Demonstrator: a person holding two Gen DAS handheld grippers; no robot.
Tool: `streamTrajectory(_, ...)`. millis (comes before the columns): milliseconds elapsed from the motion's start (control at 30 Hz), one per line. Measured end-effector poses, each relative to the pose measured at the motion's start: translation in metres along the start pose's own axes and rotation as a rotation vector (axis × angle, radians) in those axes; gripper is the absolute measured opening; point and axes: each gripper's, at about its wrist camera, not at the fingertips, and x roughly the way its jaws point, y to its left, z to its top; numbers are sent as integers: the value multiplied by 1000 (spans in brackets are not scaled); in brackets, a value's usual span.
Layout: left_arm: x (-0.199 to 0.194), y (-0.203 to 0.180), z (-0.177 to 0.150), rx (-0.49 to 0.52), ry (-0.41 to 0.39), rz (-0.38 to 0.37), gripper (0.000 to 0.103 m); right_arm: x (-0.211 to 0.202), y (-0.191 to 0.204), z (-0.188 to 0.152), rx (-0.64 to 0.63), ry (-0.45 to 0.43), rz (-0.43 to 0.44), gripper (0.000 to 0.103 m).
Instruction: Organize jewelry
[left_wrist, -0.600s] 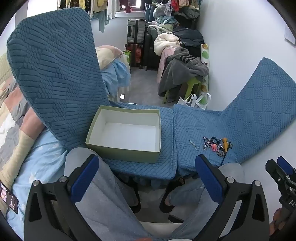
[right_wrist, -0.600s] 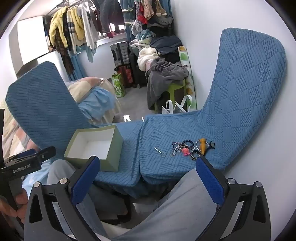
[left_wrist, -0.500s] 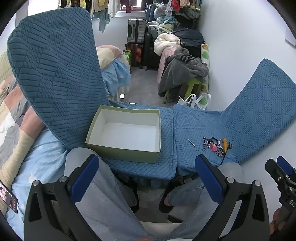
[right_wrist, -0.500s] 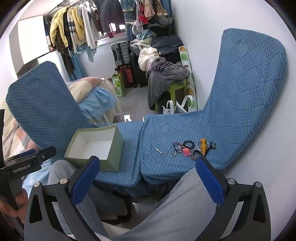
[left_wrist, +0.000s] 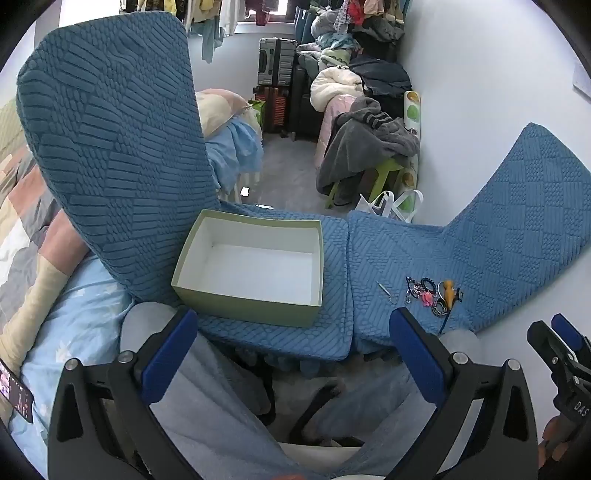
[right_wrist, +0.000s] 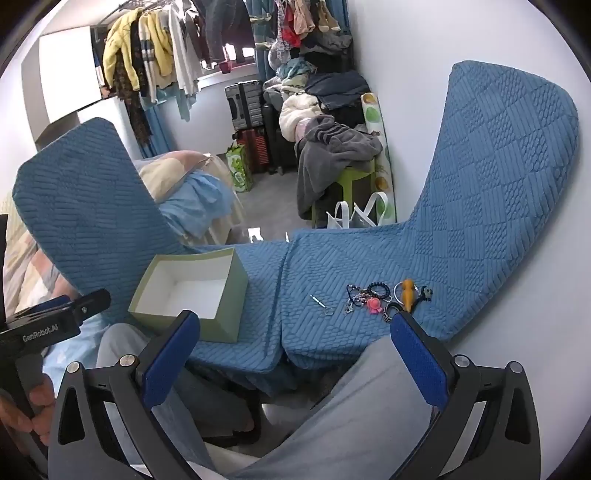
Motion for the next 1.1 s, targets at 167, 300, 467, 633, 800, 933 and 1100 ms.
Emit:
streamTrajectory(167,-2,1,-2,-7,2,12,103,2,0,1,4,2,7,103)
streamTrajectory(300,1,6,0,-48,5,-5,103,7,3,-2,-4,20,16,103)
streamTrajectory(467,4,5,1,-46,14,3,103,6,0,0,20,14,17,103)
streamTrajectory(633,4,7,1,-36,20,-4,103,6,2,-1,10,23,13,103)
streamTrajectory(800,5,6,1,-30,20,-14,103,4,2,0,7,20,7,103)
streamTrajectory(933,5,4,0,-26,20,-17,103,3,1,0,4,17,-3,103)
streamTrajectory(1100,5,5,1,-23,19,-19,103,3,2,0,10,17,0,103)
